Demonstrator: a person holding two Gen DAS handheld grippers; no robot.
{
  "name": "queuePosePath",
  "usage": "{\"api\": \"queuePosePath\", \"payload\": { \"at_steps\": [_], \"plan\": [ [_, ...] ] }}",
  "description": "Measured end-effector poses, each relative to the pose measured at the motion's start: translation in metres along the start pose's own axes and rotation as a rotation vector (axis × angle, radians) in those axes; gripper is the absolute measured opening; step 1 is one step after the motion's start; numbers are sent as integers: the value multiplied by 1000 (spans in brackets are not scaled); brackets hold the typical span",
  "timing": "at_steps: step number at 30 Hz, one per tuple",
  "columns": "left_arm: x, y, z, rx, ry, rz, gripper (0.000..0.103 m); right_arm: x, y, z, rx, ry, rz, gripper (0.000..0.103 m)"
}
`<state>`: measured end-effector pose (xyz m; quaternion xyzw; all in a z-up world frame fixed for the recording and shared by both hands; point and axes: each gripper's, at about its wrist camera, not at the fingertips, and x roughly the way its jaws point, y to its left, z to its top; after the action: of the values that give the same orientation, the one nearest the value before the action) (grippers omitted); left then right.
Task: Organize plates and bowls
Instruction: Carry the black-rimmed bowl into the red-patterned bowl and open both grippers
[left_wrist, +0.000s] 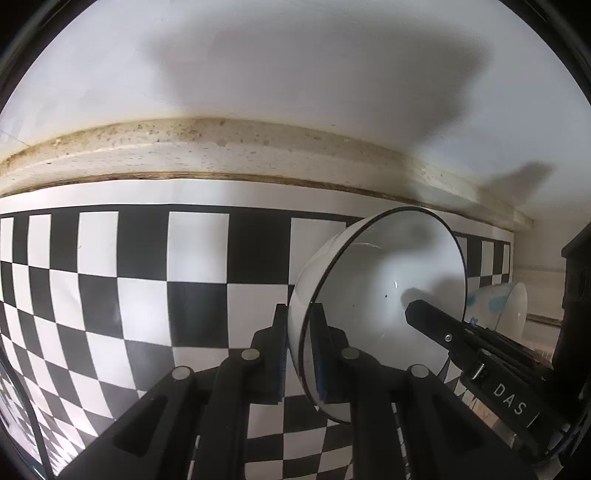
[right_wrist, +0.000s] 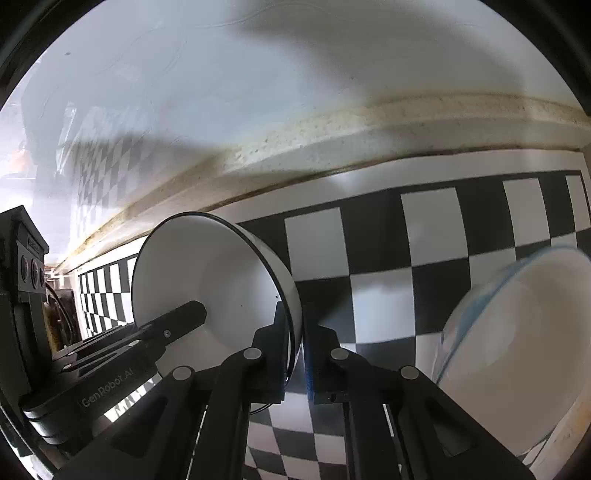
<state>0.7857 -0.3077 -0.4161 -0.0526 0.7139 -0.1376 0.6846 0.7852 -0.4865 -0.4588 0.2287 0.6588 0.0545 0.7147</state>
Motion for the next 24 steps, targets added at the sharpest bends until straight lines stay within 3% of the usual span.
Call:
{"api": "queuePosePath", "payload": {
  "at_steps": [10, 24],
  "plan": [
    [-27, -18, -37, 40, -28, -13, 10, -23, 11, -33, -14, -27, 14, 8],
    [-89, -41, -112, 160, -52, -45, 10, -95, 11, -128, -4, -113, 19, 8]
  ]
}}
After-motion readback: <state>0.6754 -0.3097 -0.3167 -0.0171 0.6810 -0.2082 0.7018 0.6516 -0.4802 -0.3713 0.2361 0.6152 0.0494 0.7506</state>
